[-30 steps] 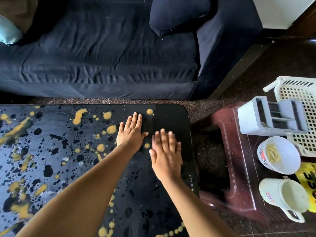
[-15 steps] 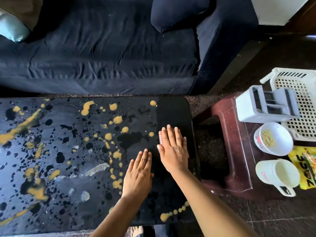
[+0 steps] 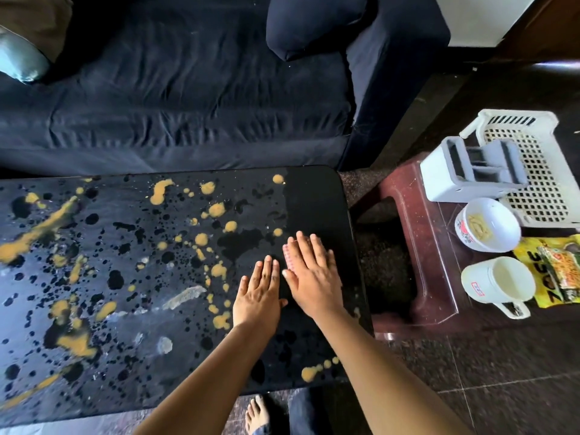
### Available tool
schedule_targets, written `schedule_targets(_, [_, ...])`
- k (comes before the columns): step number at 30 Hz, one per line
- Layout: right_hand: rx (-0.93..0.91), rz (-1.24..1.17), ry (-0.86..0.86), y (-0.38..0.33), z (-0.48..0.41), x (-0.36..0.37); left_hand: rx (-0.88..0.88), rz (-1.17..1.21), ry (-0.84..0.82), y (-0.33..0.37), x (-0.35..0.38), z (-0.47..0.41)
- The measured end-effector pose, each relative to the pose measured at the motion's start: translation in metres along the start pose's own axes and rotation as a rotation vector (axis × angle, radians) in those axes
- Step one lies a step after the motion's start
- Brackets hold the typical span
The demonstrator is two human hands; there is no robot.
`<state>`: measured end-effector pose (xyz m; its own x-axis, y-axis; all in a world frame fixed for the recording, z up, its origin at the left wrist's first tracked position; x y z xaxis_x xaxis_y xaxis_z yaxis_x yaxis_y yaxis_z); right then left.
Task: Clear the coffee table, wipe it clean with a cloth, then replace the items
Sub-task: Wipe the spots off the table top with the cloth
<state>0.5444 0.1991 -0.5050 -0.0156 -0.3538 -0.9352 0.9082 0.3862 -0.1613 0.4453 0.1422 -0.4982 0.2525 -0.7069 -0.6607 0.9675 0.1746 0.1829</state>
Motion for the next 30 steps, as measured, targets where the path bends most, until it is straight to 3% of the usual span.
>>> schedule_targets(3, [-0.021,0.015,-0.005,0.018,0.007,0.0,-0.002,-0.016,-0.016,0.001,-0.001,0.001])
schedule_targets(7, [0.26,-0.073,-0.016,0.064,0.023,0.004,-0.025,-0.032,-0.039,0.002,-0.001,-0.001])
schedule_targets(10, [0.34,-0.106,-0.002,0.053,0.024,0.005,-0.037,-0.053,-0.058,0.002,-0.002,-0.001])
schedule_targets(16, [-0.032,-0.027,-0.008,0.008,0.026,0.01,-0.047,-0.041,-0.088,0.0,-0.001,-0.002])
schedule_targets(20, [0.206,-0.092,-0.016,0.066,0.04,0.014,-0.063,-0.053,-0.107,0.001,0.001,-0.003])
schedule_targets(23, [0.334,-0.121,0.033,0.067,0.049,0.013,-0.07,-0.051,-0.119,0.003,0.001,-0.002])
schedule_targets(25, [0.272,-0.12,0.064,0.041,0.05,0.013,-0.073,-0.048,-0.128,0.003,0.002,-0.003])
schedule_targets(27, [0.068,-0.069,0.037,0.012,0.052,0.017,-0.067,-0.035,-0.131,0.003,0.002,-0.004])
schedule_targets(30, [-0.114,0.011,0.003,0.017,0.059,0.021,-0.06,-0.028,-0.132,0.001,0.004,-0.004])
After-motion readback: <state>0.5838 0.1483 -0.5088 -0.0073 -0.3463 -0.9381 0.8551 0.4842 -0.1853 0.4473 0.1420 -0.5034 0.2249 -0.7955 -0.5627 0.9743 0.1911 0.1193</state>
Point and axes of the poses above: each hand's wrist, its own z-axis away from the middle knuckle, its own x-axis out of the palm, y = z × x, the point moved 6 cm from there along -z, towards the middle knuckle, and after that the axes turned 13 degrees about -y, right-handed, at the moved point
